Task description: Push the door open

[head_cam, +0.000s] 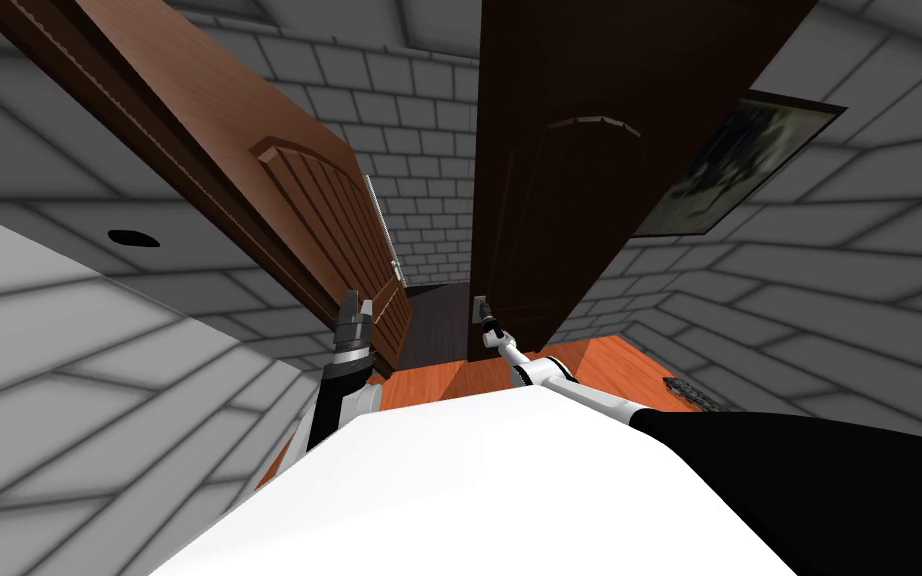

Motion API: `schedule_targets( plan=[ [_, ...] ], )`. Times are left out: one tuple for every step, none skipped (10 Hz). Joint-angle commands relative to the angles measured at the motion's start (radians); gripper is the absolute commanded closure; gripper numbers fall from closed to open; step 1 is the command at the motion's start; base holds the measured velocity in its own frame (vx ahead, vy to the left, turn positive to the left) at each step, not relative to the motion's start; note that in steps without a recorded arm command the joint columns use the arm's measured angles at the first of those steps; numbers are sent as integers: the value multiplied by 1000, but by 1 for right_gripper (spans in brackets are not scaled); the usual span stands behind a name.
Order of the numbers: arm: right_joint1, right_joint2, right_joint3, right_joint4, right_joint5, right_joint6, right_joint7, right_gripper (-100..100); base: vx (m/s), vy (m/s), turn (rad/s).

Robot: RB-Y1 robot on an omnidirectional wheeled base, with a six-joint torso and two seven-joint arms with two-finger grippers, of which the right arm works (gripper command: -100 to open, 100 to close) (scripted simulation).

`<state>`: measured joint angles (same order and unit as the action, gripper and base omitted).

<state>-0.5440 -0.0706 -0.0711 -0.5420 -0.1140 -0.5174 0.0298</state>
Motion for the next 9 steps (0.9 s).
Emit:
schedule_targets(
  plan=[
    [2,1,0,1,0,-1,0,100,0,0,0],
    [1,-6,-9,1,-4,0,3,100,94,49,-22],
    [2,-9,-14,1,-6,-1,5,100,163,55,-52],
    [3,-13,-20,2,-9,-1,8,100,176,47,-24],
    [4,-17,-27,3,-12,-1,10,100,201,78,-26],
    [5,-22,-35,3,-15,-1,13,100,190,76,-50],
    [5,-22,-35,3,-15,-1,13,100,146,47,-23],
    [5,-22,-35,3,-15,-1,13,100,72,13,9],
    [8,-32,-53,5,-23,-2,20,100,119,55,-31]
  ],
)
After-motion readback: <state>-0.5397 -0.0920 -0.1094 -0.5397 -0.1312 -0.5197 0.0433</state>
